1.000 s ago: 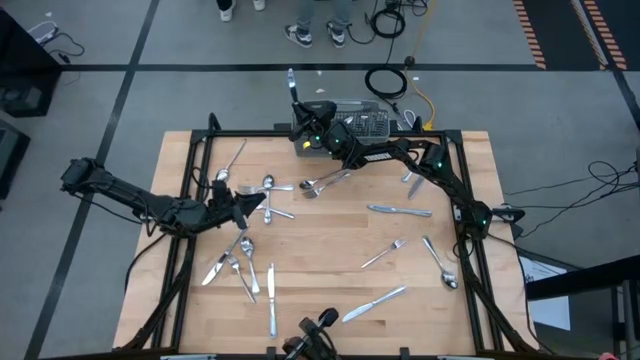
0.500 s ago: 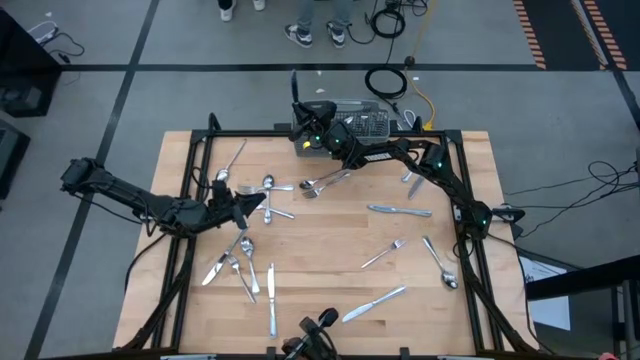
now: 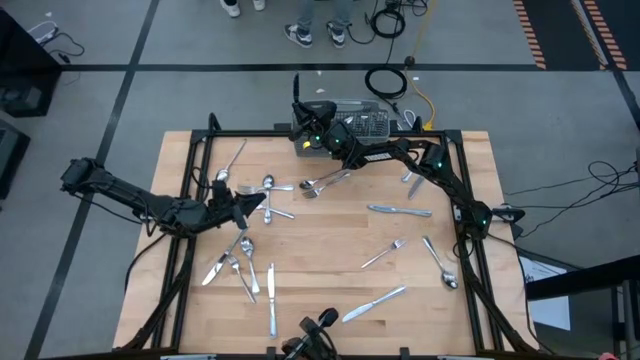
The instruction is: Sort silverware
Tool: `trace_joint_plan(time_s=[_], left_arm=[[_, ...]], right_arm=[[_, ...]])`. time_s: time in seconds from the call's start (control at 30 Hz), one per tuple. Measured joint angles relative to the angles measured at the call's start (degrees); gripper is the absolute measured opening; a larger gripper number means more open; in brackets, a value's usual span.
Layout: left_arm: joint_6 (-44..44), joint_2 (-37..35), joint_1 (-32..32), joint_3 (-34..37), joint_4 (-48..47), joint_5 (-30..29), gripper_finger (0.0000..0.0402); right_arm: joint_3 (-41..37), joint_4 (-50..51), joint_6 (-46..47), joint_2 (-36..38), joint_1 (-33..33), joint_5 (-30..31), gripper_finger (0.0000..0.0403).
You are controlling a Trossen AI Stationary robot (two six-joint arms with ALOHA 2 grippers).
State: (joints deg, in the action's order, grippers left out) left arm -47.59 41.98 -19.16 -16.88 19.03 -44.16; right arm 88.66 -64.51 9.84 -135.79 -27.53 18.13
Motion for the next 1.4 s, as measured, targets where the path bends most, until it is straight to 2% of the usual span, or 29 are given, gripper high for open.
trace_joint_plan(time_s=[1.4], left_arm=[[-0.02, -0.02, 0.01, 0.0, 0.19, 0.88, 0.0048]], right_arm=[[-0.03, -0.42, -1.09, 0.29, 0.26, 0.01, 0.0062]])
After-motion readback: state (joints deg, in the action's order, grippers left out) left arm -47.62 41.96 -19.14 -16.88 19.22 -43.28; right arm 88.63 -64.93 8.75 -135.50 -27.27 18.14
